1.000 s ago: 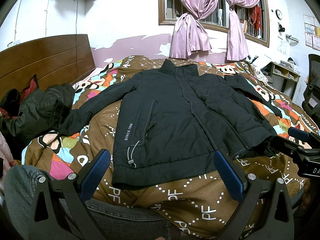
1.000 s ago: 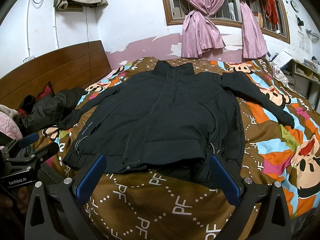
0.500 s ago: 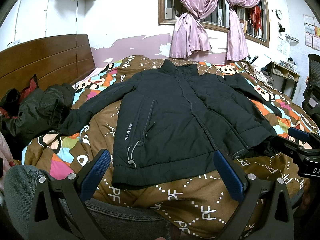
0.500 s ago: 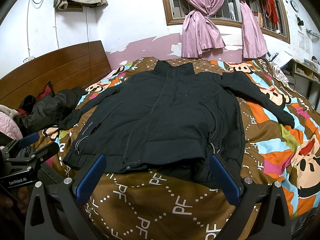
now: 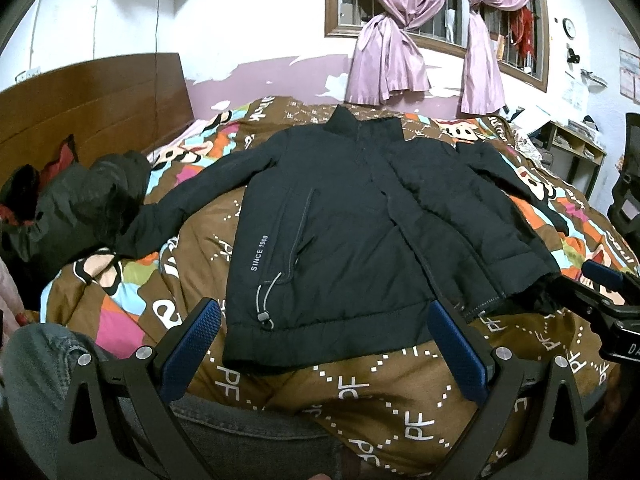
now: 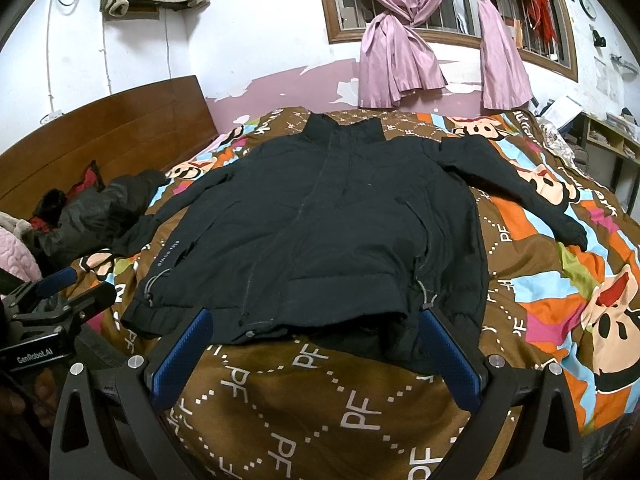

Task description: Fold large clothes

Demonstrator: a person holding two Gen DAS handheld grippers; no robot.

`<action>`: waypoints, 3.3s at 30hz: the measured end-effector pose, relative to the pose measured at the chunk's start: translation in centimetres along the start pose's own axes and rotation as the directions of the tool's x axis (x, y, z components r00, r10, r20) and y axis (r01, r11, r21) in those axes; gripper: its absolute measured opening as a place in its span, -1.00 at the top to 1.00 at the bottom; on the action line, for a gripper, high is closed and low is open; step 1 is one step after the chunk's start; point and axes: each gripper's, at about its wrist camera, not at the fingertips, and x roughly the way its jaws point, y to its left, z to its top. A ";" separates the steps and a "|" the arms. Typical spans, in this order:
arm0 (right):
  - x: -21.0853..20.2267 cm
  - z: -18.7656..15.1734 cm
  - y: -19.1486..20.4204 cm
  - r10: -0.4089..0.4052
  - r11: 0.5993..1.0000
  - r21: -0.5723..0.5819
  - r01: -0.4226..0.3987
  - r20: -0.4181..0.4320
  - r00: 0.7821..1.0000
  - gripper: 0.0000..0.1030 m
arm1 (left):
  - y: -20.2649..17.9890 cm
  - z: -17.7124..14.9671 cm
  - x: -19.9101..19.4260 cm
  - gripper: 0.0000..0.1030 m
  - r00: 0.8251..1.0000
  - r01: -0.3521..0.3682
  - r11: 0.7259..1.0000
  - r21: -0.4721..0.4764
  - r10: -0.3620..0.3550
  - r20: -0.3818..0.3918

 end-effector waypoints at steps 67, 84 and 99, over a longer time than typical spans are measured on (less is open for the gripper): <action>14.6 29.6 -13.6 -0.169 0.986 -0.008 0.169 -0.061 0.984 -1.00 | -5.0 25.2 18.4 -0.97 0.999 0.020 0.992 0.125 -0.024 0.035; 25.0 22.9 -24.9 -0.212 0.943 0.224 0.248 -0.172 0.962 -1.00 | -10.2 24.5 33.8 -0.97 0.994 0.088 0.975 0.202 -0.072 -0.085; 20.3 13.7 -38.9 -0.267 0.688 0.642 0.337 -0.208 0.941 -1.00 | -17.2 24.4 41.7 -0.97 0.931 0.348 0.924 0.158 -0.321 -0.173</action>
